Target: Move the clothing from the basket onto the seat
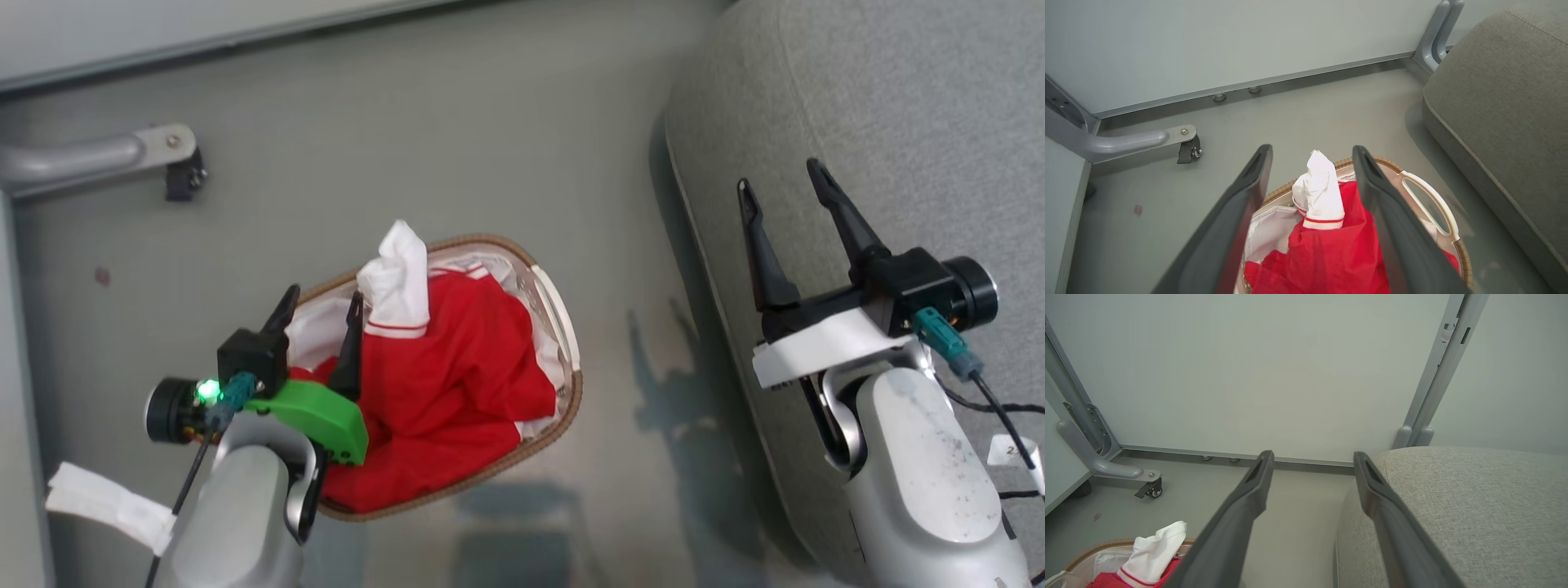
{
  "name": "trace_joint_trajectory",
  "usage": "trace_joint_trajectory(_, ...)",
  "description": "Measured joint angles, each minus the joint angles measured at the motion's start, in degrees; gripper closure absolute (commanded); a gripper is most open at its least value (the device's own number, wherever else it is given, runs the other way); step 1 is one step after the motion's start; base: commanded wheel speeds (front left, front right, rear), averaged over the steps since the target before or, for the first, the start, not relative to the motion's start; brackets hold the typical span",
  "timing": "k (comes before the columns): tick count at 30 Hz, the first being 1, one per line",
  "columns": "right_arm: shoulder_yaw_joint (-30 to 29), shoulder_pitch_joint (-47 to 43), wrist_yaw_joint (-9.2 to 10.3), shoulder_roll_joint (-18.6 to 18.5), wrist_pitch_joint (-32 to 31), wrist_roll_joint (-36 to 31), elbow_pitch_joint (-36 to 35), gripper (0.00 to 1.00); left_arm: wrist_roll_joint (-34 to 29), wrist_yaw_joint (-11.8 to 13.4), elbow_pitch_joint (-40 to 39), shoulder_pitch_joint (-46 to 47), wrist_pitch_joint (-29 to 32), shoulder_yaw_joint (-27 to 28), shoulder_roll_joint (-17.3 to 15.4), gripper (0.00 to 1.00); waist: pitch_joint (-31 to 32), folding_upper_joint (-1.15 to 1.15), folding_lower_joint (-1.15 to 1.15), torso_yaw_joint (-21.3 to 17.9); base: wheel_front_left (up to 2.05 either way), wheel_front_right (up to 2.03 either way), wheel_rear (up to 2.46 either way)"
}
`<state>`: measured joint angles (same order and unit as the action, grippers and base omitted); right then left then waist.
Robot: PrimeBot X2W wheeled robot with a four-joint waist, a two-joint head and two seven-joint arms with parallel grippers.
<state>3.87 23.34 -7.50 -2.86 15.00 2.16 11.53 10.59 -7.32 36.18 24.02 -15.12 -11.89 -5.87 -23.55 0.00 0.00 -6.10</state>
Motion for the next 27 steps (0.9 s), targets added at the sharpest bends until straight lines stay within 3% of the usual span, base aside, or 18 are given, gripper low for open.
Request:
trace_joint_trajectory(12,0.6,4.7,0.00,0.0,0.0,3.0,-6.9,0.00,0.4,0.0,5.9,10.6,0.0,-5.6,-4.1,0.00,-12.8,0.00,0.00,-2.6,0.00,0.00,0.00)
trace_joint_trajectory(27,2.9,7.8,0.00,0.0,0.0,5.9,-13.9,0.00,4.9,0.0,21.8,21.2,0.0,-11.4,-6.6,0.00,-24.9,0.00,0.00,-6.2,0.00,0.00,0.00)
